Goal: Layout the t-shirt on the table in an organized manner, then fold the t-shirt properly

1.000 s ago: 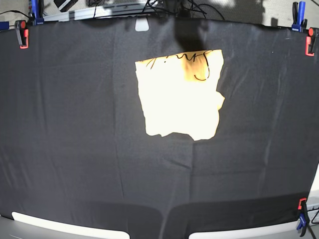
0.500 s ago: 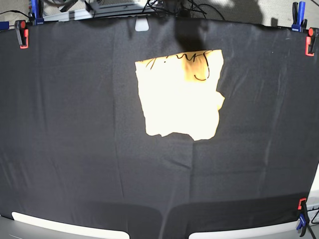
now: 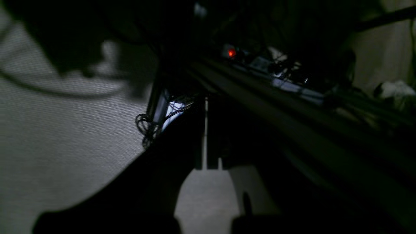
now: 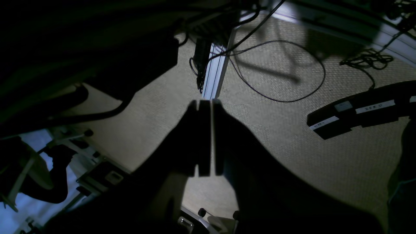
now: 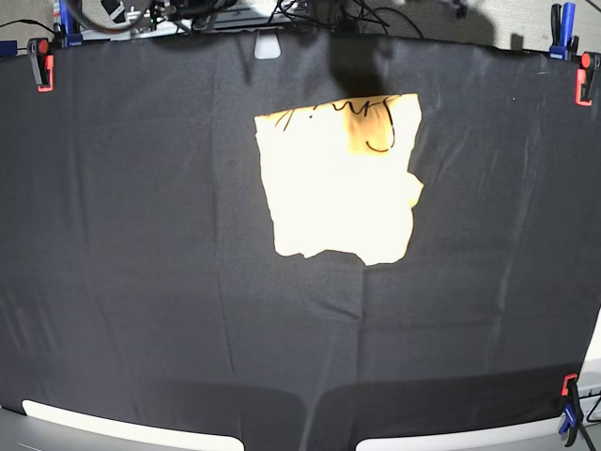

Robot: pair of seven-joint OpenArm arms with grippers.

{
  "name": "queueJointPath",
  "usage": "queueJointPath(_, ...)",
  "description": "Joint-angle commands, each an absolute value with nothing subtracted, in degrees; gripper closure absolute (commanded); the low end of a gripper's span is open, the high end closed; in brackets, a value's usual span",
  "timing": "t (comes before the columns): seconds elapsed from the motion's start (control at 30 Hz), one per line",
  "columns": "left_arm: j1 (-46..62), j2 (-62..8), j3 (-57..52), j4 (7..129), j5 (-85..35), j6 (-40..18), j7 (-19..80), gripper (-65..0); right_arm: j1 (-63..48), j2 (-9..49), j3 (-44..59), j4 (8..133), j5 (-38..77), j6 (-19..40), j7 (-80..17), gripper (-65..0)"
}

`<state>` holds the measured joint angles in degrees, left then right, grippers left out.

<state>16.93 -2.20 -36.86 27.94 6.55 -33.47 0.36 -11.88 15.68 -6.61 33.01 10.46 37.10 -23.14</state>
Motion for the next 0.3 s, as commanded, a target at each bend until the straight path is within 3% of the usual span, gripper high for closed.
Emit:
queueJointPath(0.0,17.76,-2.35,-37.04,27.97,6.63,-33.78,-0.78,-1.7,-11.68,16.05,-6.46,33.23,10.66,37.71,-22.9,0.0)
queueJointPath(0.1,17.8,-2.42,-37.04,27.94,6.68,-33.8,-1.54,-7.4,-11.25,16.03,-6.46,33.23,10.68,37.71,-22.74,0.0)
queueJointPath(0.27,17.74,-2.24,-37.04,27.97,6.66,-33.8,-2.31,-8.7,-11.11,16.03,-6.46,33.23,10.68,37.71,-22.68,0.0)
